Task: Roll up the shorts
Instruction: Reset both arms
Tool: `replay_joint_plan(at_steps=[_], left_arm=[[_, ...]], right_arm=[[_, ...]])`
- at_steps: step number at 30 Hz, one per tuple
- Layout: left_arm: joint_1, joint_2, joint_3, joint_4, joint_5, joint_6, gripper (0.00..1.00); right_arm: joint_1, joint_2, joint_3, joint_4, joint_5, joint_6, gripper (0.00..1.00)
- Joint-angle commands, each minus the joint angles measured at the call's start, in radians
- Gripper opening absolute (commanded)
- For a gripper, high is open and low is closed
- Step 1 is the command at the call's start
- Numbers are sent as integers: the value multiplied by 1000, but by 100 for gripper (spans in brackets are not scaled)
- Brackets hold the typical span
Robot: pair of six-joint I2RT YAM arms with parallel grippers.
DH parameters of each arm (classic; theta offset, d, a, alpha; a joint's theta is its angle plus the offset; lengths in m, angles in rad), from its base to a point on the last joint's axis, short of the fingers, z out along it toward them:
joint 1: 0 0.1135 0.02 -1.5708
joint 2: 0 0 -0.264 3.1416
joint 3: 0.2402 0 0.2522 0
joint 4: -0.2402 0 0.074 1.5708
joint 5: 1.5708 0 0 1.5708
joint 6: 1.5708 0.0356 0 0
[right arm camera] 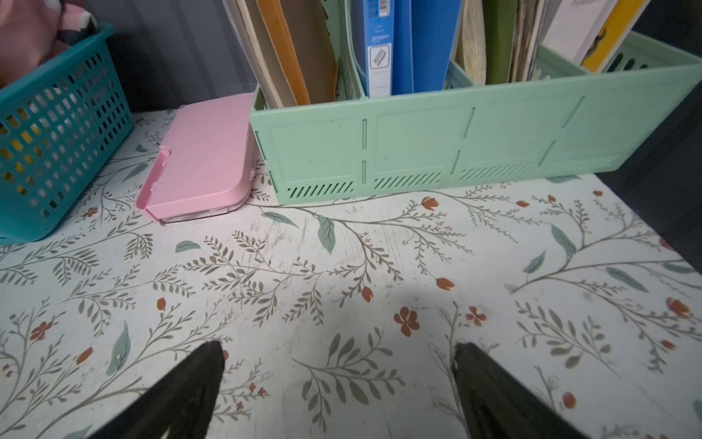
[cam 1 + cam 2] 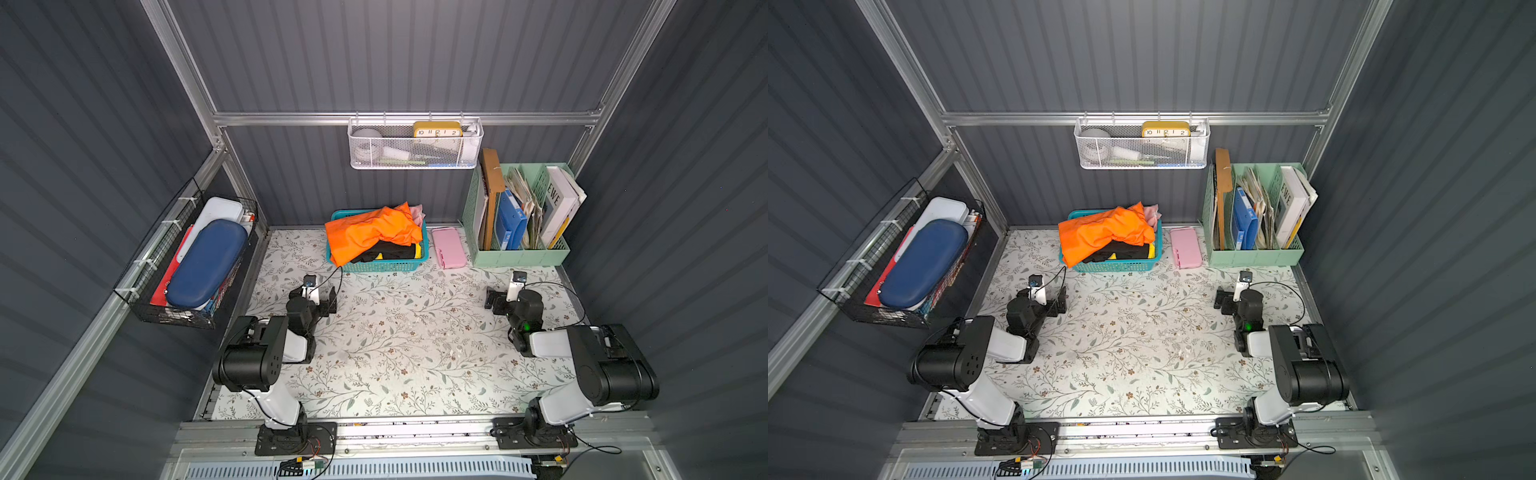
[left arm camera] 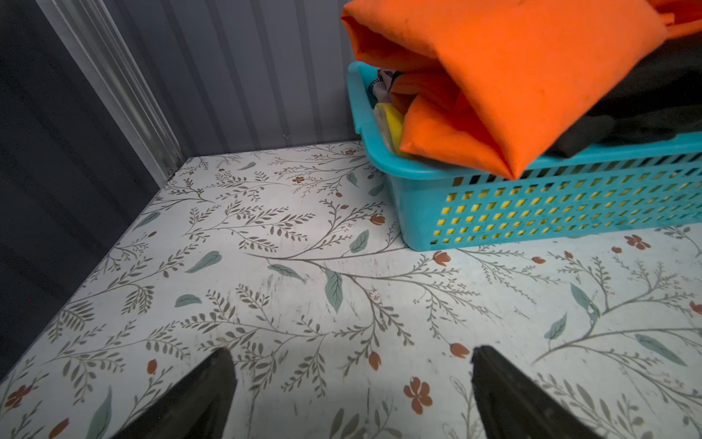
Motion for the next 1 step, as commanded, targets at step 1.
replay_joint_plan(at_steps=[1], left_arm=[[9, -9, 12, -11, 23, -21, 100]], right_arm=[[-4, -23, 19, -20, 0, 4, 99]])
